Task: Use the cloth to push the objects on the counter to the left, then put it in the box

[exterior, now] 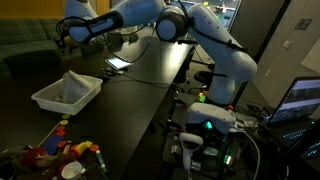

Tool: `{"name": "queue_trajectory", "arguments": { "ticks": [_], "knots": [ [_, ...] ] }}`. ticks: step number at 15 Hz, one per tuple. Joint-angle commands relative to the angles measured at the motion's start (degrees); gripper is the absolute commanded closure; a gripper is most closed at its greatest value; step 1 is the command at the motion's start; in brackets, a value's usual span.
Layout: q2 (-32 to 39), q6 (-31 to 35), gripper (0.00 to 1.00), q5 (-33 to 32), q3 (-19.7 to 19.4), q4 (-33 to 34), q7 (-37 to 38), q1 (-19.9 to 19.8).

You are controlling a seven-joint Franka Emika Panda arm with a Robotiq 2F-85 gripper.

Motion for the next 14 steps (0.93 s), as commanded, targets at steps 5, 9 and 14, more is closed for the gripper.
{"name": "queue_trajectory", "arguments": {
  "ticks": [5, 9, 14],
  "knots": [
    [-4.5, -5.3, 0.01, -6.1, -3.4, -4.2, -1.0, -2.2],
    [-14.5, -6.8, 0.0, -3.0, 3.2, -15.8, -16.9, -8.6],
    [-25.9, -12.4, 0.0, 1.3, 7.5, -29.3, -29.3, -16.3]
  ]
}}
